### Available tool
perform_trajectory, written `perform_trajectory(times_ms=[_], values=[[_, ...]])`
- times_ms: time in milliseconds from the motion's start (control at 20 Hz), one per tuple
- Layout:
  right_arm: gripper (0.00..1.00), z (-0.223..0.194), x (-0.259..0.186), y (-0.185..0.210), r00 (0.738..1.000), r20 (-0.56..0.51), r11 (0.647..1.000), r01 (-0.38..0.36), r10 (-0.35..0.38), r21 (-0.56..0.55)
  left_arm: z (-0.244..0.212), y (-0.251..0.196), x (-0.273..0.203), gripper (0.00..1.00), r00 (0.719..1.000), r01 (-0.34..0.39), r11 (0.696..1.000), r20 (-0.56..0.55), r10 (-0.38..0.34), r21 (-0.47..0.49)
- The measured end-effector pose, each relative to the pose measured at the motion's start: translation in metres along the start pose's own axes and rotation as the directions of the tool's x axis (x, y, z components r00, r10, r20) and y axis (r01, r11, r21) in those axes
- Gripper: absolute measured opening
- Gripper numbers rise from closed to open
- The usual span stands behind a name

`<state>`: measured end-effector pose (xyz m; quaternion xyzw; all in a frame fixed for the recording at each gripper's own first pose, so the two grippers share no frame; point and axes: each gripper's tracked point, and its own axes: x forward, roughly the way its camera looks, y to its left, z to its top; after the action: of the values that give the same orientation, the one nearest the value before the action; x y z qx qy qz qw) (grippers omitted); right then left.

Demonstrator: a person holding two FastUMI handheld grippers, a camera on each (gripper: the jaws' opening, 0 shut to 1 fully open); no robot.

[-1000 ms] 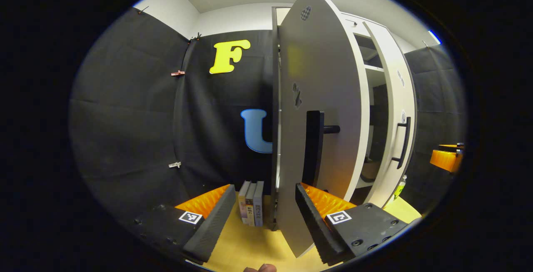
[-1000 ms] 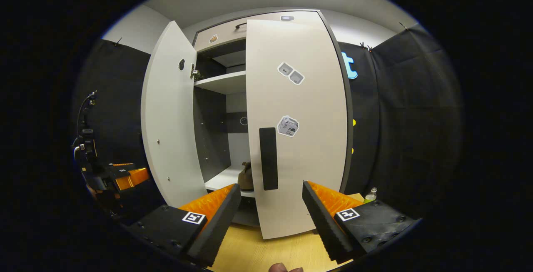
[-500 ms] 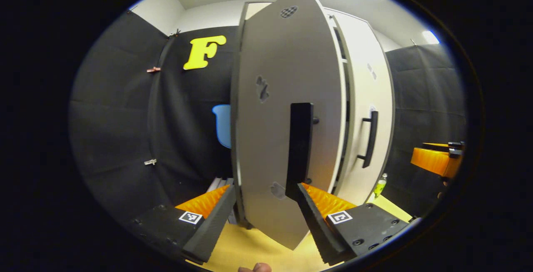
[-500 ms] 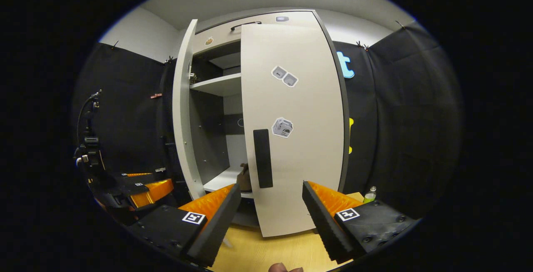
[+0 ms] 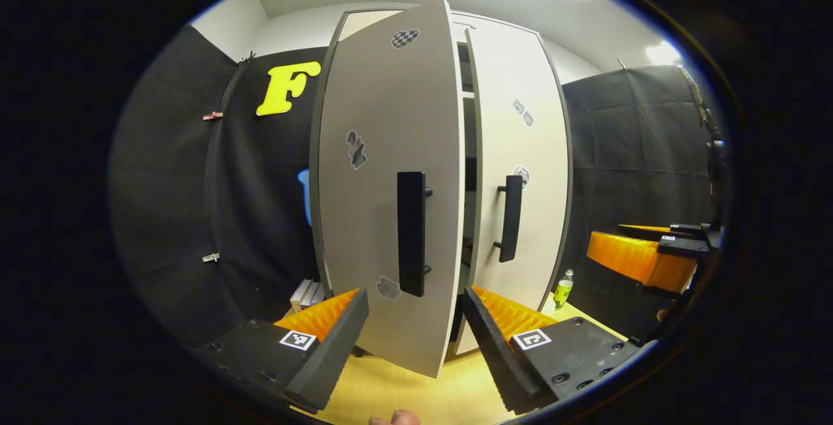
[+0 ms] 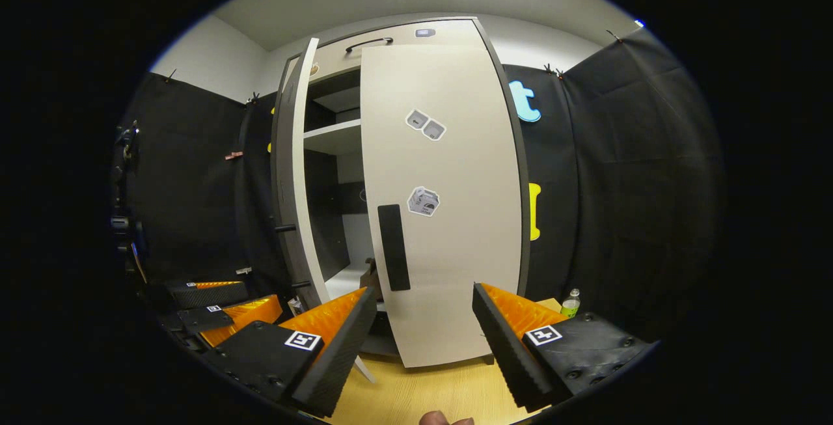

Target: Grab one shoe with the right hand and put it into the shoe cabinet, grab the other shoe with the left hand and put it into the shoe cabinet; then close the right door with the right hand and the left door with the left hand.

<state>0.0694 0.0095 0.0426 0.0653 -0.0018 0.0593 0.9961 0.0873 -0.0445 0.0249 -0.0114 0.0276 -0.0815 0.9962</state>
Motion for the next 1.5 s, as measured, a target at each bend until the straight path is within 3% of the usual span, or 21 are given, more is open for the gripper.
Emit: perform_trajectory(times_ms=[50, 450, 1500], values=[[0.98, -0.001, -0.001, -0.001, 1.000, 0.000, 1.000, 0.004, -0.004, -0.003, 0.003, 0.000, -0.003, 0.92, 1.000, -0.002, 1.000, 0.005, 0.002, -0.005], [0.98, -0.002, -0.008, 0.005, 1.000, 0.002, 1.000, 0.010, -0.010, -0.009, 0.021, 0.012, -0.021, 0.95, 0.999, -0.042, 0.999, 0.032, 0.043, -0.015], [0.98, -0.002, -0.011, 0.003, 0.999, 0.000, 0.999, 0.034, -0.034, -0.016, 0.016, 0.010, -0.027, 0.94, 0.998, -0.053, 0.999, 0.035, 0.053, 0.002]])
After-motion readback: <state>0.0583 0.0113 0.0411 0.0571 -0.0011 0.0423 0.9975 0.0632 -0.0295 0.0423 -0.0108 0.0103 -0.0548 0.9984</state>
